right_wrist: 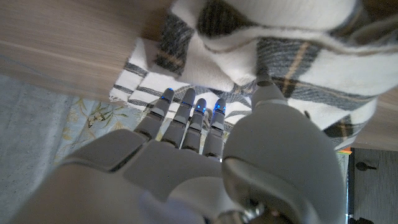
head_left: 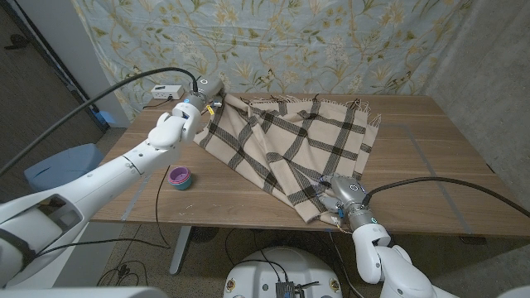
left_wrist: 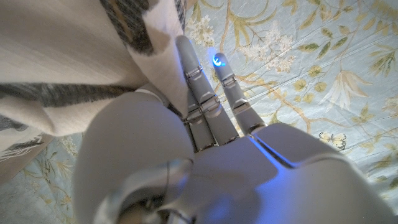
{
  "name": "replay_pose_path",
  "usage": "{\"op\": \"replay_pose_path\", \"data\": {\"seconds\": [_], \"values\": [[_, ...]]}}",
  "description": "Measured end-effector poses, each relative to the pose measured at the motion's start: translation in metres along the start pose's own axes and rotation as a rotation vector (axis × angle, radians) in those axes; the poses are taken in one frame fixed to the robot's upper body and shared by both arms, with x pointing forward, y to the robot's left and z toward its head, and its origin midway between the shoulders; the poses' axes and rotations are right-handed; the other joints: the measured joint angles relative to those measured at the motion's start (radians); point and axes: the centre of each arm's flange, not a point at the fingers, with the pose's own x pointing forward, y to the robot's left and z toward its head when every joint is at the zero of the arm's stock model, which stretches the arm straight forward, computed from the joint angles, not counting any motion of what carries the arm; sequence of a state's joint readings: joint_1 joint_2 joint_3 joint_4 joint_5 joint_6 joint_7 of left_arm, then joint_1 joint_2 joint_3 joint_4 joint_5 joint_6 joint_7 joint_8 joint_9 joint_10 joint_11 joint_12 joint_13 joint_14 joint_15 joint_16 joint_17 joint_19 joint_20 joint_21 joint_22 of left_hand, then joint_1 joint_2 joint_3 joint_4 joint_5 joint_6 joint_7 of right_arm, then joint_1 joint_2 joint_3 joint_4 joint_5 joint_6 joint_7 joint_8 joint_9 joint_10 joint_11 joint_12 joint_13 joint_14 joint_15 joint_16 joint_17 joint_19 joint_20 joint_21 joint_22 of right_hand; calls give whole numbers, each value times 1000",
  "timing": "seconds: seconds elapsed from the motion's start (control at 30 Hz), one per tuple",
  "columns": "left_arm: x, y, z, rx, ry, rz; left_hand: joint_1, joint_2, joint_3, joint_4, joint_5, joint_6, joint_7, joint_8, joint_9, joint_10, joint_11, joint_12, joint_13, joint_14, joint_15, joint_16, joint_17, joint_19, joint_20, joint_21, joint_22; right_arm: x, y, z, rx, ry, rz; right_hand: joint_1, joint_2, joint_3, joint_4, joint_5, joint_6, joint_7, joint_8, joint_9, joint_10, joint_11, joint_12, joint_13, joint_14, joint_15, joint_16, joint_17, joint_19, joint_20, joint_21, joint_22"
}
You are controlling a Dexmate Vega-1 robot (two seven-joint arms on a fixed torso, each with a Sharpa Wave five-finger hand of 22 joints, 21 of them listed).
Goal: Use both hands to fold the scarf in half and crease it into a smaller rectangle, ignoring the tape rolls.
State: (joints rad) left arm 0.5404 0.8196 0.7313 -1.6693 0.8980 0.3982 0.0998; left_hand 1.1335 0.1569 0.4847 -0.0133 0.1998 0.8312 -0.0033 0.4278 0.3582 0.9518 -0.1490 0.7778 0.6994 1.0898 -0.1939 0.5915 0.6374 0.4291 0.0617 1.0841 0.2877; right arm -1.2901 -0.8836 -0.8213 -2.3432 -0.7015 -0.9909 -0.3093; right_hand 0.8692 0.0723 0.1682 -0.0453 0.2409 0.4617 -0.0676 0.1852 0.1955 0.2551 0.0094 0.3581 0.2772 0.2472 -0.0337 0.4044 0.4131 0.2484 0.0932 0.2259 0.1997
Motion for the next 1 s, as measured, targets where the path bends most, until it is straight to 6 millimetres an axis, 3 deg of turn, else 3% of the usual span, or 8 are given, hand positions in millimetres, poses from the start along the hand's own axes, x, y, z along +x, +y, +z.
{"op": "replay_pose_path", "data": {"seconds": [0.1,0.2,0.3,0.43,0.63,0.83,0.9,1.0], "values": [[-2,-2,0,-6,-1,-8,0,0,3,3,-4,1,-1,0,0,0,0,-1,3,0,0,0,5,-1,-1,8,-3,-1,-2,1,41,-14,3,-18,-5,-9,-3,7,-12,-10,7,2,-77,12,-49,-14,-104,38,-46,-3,-58,11,-15,2],[-3,-3,0,-11,-4,-13,0,0,4,4,-4,1,-1,0,0,0,0,-1,3,-2,-1,-4,5,-6,4,8,-5,-1,-9,-3,63,-15,-2,-25,-4,-14,-6,11,7,-50,12,3,-135,11,-86,-25,-192,67,-86,-8,-111,22,-21,3],[-5,-5,1,-17,-8,-20,0,0,4,4,-4,1,-1,0,0,0,0,-1,3,-3,-2,-4,9,-6,4,16,-5,-1,-9,2,132,-55,51,-24,-4,-18,-10,15,22,-82,19,0,-174,0,-112,-31,-247,84,-114,-14,-146,28,-23,3],[-5,-6,0,-27,-12,-23,0,0,5,3,-5,1,-1,0,0,0,0,3,7,-3,-2,-4,9,-6,4,18,-5,2,-7,7,172,-82,112,-30,2,-22,-14,15,13,-94,17,0,-219,-10,-135,-39,-295,96,-137,-19,-183,32,-26,8],[-6,-6,1,-63,-22,-6,0,0,8,0,-6,1,-1,0,0,0,0,3,8,-3,-2,-8,14,-15,6,27,-9,12,-10,17,185,-109,131,-74,16,-37,2,15,-118,-48,-15,0,-282,7,-159,-46,-335,106,-153,-19,-217,36,-20,12],[-10,-1,-13,-125,14,59,-4,4,8,0,-4,1,-1,0,0,0,0,4,16,-3,-2,-8,23,-24,8,41,-14,22,0,26,170,-119,204,-86,21,-47,0,15,-232,-4,-16,0,-311,19,-162,-50,-341,100,-157,-19,-222,37,-10,17],[-11,2,-16,-154,26,97,-4,4,12,-4,-3,1,-1,0,0,0,1,7,16,-3,-2,-8,27,-24,8,44,-14,24,1,29,168,-122,205,-83,24,-48,-10,15,-180,0,9,1,-300,22,-155,-52,-336,96,-157,-22,-216,32,5,17],[-15,6,-27,-206,69,154,-4,4,12,-4,0,1,-1,0,0,0,1,7,17,-3,-2,-8,28,-24,8,44,-19,28,4,31,157,-127,203,-5,59,-8,-59,29,37,9,85,2,-211,15,-127,-58,-266,77,-139,-33,-153,10,41,16]]}}
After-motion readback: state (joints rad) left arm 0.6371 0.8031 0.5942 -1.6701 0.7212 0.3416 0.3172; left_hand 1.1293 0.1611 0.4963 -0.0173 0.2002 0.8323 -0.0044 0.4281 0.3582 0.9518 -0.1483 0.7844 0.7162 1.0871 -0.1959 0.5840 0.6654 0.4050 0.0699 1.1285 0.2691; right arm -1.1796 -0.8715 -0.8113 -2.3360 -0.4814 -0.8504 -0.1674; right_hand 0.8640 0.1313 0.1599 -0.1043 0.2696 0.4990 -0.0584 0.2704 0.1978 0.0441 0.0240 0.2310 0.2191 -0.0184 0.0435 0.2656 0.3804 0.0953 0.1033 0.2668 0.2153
